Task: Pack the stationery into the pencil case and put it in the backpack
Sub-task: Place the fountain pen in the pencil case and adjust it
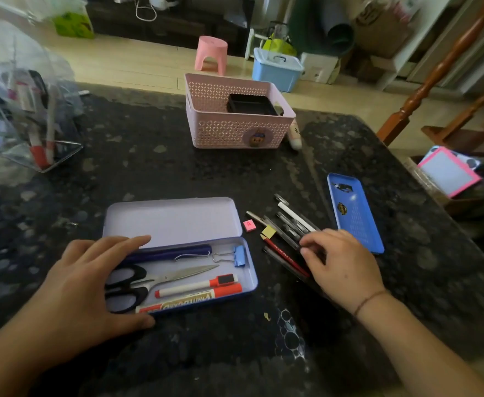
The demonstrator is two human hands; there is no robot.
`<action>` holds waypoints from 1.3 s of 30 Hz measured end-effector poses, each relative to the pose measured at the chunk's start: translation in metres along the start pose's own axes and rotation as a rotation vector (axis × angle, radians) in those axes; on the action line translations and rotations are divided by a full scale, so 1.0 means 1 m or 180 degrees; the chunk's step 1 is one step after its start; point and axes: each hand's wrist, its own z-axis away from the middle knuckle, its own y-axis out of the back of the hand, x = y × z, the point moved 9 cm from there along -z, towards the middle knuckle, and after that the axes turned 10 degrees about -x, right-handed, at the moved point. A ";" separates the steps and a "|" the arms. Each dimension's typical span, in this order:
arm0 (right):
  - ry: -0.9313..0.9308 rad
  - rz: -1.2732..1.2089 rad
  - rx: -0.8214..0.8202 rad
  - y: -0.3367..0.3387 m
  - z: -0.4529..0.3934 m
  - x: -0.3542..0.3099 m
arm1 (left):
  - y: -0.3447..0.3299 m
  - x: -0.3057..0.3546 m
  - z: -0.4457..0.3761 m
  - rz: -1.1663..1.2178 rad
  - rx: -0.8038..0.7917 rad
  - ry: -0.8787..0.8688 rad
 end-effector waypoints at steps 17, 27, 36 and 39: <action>0.1330 -0.1173 0.0177 0.011 -0.019 -0.103 | -0.006 -0.002 0.005 0.0249 -0.0384 0.0289; 0.1149 -0.0344 -0.0267 -0.015 -0.013 -0.120 | -0.009 -0.003 0.010 0.0215 -0.0407 0.0052; 0.0987 0.0307 -0.0516 -0.016 -0.009 -0.111 | -0.008 0.007 0.009 0.0271 -0.0455 0.0014; 0.0879 0.0400 -0.0714 -0.025 -0.010 -0.110 | -0.008 0.012 0.008 0.0287 -0.0427 0.0005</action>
